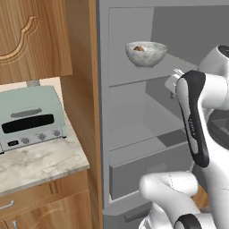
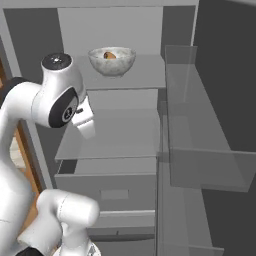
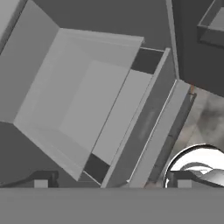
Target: Place the bowl with the corn and potato on the second highest shelf of the fridge. Place the bowl with the chicken drumstick and steak on the top shelf of the fridge.
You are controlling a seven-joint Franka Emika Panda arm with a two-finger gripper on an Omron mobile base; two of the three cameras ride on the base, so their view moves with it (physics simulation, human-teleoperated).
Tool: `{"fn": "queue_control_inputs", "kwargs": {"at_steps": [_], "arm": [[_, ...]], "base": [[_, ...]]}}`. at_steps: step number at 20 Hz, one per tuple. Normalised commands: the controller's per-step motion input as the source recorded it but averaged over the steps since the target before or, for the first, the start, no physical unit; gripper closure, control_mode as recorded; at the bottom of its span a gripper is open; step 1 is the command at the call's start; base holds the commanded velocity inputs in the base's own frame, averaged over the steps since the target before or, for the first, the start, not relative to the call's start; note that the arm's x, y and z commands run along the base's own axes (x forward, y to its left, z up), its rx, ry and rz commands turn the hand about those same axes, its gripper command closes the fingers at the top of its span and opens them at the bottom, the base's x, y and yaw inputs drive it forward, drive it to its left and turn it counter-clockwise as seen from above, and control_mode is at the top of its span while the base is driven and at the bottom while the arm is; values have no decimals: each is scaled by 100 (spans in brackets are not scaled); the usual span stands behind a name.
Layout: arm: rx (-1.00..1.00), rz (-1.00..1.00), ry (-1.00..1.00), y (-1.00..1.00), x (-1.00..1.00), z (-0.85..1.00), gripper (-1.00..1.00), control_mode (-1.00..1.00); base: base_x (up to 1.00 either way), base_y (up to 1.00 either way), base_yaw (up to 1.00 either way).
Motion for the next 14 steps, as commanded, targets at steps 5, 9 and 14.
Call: {"fn": "queue_control_inputs", "kwargs": {"at_steps": [5, 9, 14], "arm": [[-16, 15, 9, 38, -67, -78, -100, 100], [0, 0, 0, 0, 0, 0, -100, 100], [0, 0, 0, 0, 0, 0, -100, 100]], "base": [[-20, 19, 6], [-78, 100, 33], [4, 100, 34]]}}
